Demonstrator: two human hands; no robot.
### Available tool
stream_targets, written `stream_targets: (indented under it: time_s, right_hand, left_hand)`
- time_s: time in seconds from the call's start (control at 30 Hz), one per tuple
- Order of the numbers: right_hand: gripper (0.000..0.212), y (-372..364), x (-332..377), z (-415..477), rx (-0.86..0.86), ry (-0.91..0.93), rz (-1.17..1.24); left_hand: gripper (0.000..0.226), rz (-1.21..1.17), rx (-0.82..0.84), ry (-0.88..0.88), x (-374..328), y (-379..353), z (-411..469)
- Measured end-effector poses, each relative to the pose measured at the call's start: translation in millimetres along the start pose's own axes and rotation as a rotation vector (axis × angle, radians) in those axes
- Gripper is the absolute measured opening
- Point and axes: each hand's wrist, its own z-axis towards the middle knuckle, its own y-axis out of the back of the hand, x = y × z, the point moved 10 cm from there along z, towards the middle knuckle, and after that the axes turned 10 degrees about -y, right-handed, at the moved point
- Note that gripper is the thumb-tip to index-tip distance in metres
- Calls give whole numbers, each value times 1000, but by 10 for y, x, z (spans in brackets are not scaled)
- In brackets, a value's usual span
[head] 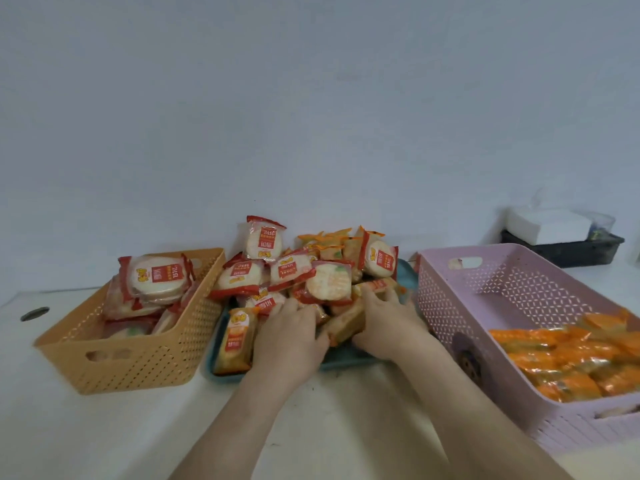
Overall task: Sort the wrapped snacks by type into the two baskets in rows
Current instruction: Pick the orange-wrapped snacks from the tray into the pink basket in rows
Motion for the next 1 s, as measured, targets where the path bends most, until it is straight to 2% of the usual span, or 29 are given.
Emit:
stream_targets:
  time_s: [0.1, 0.2, 0.3, 0.33, 0.4, 0.47, 0.57, 0.63, 0.67, 0.73, 0.8, 0.87, 0.9, 0.93, 1.0]
  right_hand:
    - [45, -19, 59, 85, -73, 40, -15]
    - [21, 143, 139, 114, -143, 130, 9]
    - [29, 269, 254, 75, -124, 241, 130]
    - [34, 322, 288, 45, -119, 278, 207]
    - [38, 486, 299, -47, -114, 288, 436]
    - [37, 653, 277, -95, -127, 266, 702]
    - [22, 802, 224, -130, -83, 238, 1106]
    - [13, 831, 195, -149, -49, 224, 1241]
    - [11, 830, 191, -140, -57, 237, 1252]
    - [22, 798, 249, -137, -38, 300, 1187]
    - [29, 686, 398, -147, 94, 402, 1091]
    - [33, 559, 512, -174, 272, 503, 1045]
    - [44, 514, 514, -162, 339, 524, 1040]
    - [58, 487, 514, -151, 367, 535, 1010]
    - [68, 472, 523, -114, 261, 535, 894]
  left_hand:
    - [30, -77, 17, -73, -213, -84, 138]
    - [38, -300, 193, -56, -221, -359, 283]
    - [64, -667, 254, 12, -195, -358, 267]
    - [56, -772, 228, 30, -181, -278, 270]
    - [23, -914, 114, 99, -75, -76, 305]
    - [11, -993, -80, 180, 97, 186, 300]
    - [32, -858, -347, 191, 297, 583, 207]
    - [41, -656, -394, 135, 325, 807, 152]
    - [44, -557, -349, 108, 317, 848, 151]
    - [44, -412, -197, 54, 260, 842, 166]
    - [43, -369, -71, -25, 176, 758, 190]
    - [47, -417, 31, -87, 114, 629, 170]
    - [51, -493, 57, -93, 101, 571, 165]
    - [48, -596, 67, -72, 123, 517, 162]
    - [30, -728, 75, -2, 175, 460, 144]
